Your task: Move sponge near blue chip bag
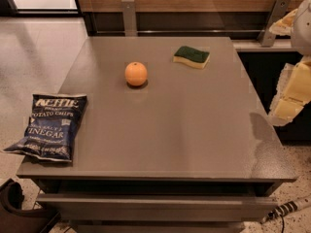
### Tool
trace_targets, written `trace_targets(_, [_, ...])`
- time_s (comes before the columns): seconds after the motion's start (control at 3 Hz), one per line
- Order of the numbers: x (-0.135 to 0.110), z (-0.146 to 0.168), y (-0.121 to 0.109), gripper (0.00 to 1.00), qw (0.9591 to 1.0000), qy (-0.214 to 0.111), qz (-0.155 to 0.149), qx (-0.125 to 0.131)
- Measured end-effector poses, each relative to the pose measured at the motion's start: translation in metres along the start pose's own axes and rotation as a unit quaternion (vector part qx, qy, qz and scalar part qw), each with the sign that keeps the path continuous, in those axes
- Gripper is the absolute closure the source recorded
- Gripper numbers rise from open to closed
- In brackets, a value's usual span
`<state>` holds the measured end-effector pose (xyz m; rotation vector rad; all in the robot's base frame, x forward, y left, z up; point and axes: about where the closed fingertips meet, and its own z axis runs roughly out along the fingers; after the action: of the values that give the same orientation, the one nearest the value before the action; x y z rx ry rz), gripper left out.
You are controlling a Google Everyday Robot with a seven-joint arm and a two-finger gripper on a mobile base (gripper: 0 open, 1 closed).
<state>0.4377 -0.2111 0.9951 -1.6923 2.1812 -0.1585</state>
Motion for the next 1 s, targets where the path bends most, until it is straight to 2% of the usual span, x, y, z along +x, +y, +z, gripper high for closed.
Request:
trace_targets(0.33, [0.000, 0.000, 0.000, 0.00, 1.0000, 0.000, 0.000, 0.000])
trace_targets(0.67, [0.000, 0.008, -0.024, 0.00, 0.9992, -0.036, 0.014, 0.007])
trace_targets(1.0, [-0.008, 0.038, -0.085, 0.00, 0.9877, -0.136, 0.068, 0.035])
